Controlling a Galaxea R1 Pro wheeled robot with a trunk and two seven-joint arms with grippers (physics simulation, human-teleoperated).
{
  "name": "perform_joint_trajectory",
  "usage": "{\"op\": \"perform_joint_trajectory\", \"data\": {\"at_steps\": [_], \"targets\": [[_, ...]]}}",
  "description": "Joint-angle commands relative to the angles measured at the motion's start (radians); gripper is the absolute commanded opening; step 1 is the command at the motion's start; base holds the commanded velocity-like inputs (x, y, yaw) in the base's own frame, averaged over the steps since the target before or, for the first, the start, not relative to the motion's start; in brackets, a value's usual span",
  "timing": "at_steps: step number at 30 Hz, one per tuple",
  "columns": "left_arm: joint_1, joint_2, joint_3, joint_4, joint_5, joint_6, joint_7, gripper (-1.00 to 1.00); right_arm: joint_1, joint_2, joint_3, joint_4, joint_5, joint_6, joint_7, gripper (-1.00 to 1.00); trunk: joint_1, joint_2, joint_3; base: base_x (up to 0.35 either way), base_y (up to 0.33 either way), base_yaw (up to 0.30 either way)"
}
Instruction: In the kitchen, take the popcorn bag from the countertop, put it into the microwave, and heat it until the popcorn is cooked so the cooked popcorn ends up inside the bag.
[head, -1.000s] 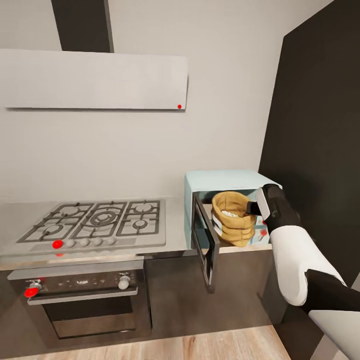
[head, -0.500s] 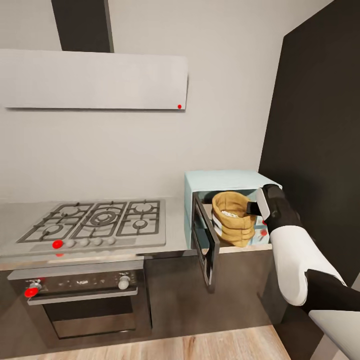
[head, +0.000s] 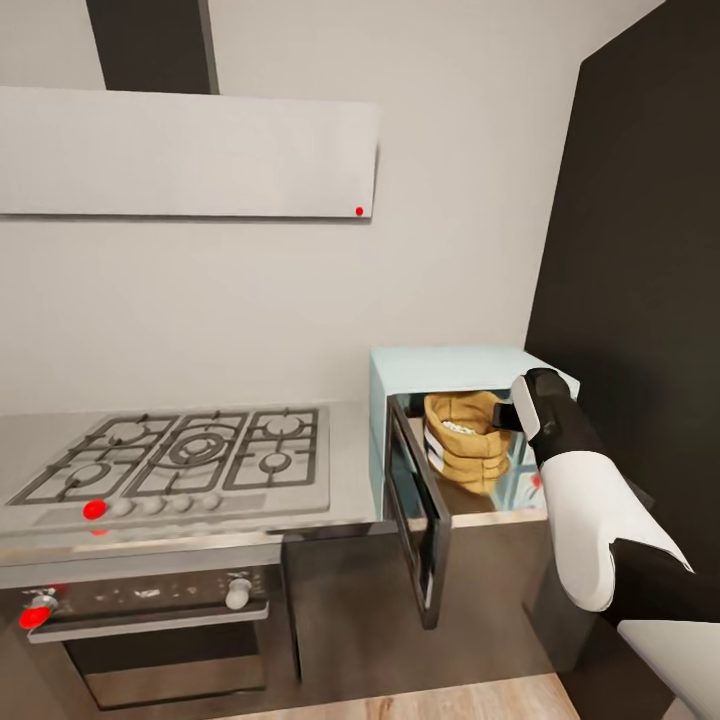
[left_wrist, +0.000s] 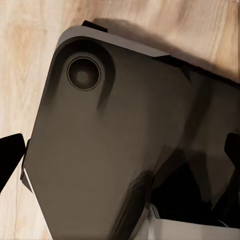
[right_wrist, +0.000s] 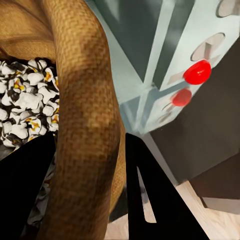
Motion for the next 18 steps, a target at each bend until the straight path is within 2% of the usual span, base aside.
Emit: {"op": "perform_joint_trajectory", "data": {"at_steps": [1,18], "targets": [[0.0,0.0,0.005,-0.001,0.002,-0.001,0.001,1.0,0.0,0.0,-0.002,-0.001,0.007,0.005,-0.003,-1.0,0.0,-0.001,-0.001,0.199,0.0,0.0],[0.0,0.0,0.005,-0.001,0.002,-0.001,0.001,1.0,0.0,0.0,-0.001,-0.001,0.004,0.005,-0.001,-1.0,0.0,-0.001,-0.001,0.189,0.0,0.0]]}}
